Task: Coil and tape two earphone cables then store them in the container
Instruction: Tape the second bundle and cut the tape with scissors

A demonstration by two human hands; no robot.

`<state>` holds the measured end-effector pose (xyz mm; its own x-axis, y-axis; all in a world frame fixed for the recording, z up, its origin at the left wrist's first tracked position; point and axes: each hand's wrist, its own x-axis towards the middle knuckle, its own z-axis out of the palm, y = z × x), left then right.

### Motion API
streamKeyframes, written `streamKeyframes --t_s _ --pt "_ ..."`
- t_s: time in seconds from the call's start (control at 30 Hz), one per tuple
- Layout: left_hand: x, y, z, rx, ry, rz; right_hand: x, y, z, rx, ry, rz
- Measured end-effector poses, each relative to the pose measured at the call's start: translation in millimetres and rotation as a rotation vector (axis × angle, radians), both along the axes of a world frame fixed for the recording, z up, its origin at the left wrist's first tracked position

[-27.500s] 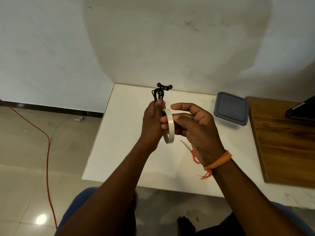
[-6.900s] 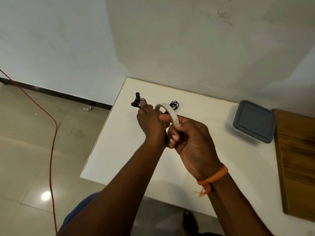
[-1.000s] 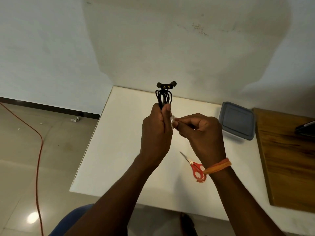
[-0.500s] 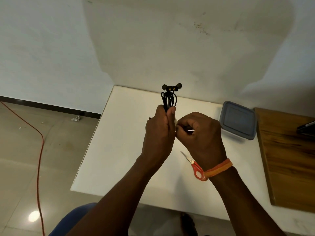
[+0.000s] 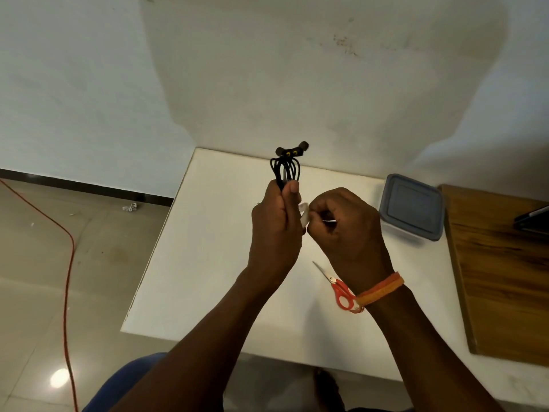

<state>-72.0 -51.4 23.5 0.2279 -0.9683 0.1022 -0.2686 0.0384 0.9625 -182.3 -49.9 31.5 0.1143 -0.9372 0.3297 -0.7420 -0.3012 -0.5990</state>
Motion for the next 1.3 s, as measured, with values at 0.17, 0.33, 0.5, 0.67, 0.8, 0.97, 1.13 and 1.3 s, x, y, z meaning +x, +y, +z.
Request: streamKeyframes --t_s 0.17,0.33,0.5,0.67,0.8,0.97,1.13,1.3 --pt "4.1 -2.8 1.3 0.049 0.086 0.029 -5.6 0.3 5.5 0.114 -0.182 -0.015" --pt "4.3 -0.4 0.4 0.022 0.028 -0.004 -6.3 0.6 8.8 0.134 -0.117 -0.009" --pt "0.6 0.3 -3.8 0.040 -0.005 0.010 -13.0 -1.5 9.9 0.225 -0.138 -0.033" --pt "-2.1 0.8 -5.9 0.019 0.022 0.031 -16.0 -2.7 8.1 0.271 -0.155 -0.042" --pt "-1.3 0.6 -8.3 0.028 0.038 0.045 -16.0 -3.6 7.8 0.271 -0.162 -0.028" --pt "-0.7 2.0 -6.9 0.041 0.058 0.056 -13.1 -0.8 8.0 0.230 -0.106 -0.005" --pt "-0.5 1.4 -3.1 0.038 0.054 0.044 -11.7 -1.8 6.2 0.176 -0.097 -0.008" --pt "3.9 -2.1 -2.3 0.053 0.071 0.067 -9.6 -0.7 4.0 0.208 -0.213 0.015"
